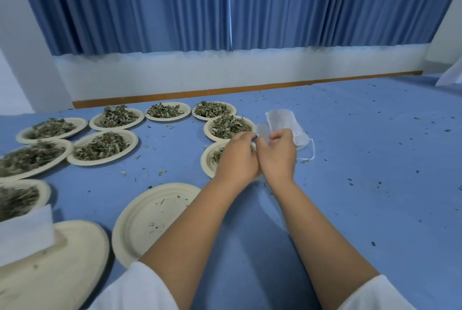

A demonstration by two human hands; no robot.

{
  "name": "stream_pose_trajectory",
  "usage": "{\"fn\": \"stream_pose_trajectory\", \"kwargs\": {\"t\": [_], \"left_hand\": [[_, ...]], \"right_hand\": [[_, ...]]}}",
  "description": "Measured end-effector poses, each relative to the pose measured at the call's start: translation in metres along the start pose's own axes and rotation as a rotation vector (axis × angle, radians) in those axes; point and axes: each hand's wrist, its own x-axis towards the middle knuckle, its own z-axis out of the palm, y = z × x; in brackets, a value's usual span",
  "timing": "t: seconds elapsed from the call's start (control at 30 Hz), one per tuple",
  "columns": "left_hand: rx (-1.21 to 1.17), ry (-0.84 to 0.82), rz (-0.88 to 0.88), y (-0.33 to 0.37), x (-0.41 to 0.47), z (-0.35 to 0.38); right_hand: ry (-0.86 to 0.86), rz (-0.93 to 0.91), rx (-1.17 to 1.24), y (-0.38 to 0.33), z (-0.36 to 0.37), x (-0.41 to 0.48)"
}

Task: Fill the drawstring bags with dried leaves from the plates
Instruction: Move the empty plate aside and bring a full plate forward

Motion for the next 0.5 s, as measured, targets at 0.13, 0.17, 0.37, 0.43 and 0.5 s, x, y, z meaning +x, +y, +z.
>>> {"fn": "stream_pose_trajectory", "kwargs": {"t": [0.13, 0.17, 0.37, 0.43, 0.5], "left_hand": [[0.104, -0.057, -0.026, -0.024, -0.04, -0.037], [0.135, -0.077, -0.043, -0.031, -0.051, -0.045], [0.322, -0.011, -0.19, -0.072, -0.107, -0.093], [0.389, 0.006, -0.262, -0.086, -0.12, -0.109], [0.433, 0.019, -0.312, -0.097, -0.131, -0.12]], "right_hand": [[-0.283, -0.107, -0.13, -0.009, 0.014, -0.041], [-0.348, -0.131, -0.166, -0.011, 0.017, -0.049], [-0.613, -0.207, -0.484, -0.021, 0.024, -0.09], [-0.622, -0.199, -0.548, -0.024, 0.025, -0.099], [-0.606, -0.178, -0.574, -0.028, 0.024, -0.104]]}}
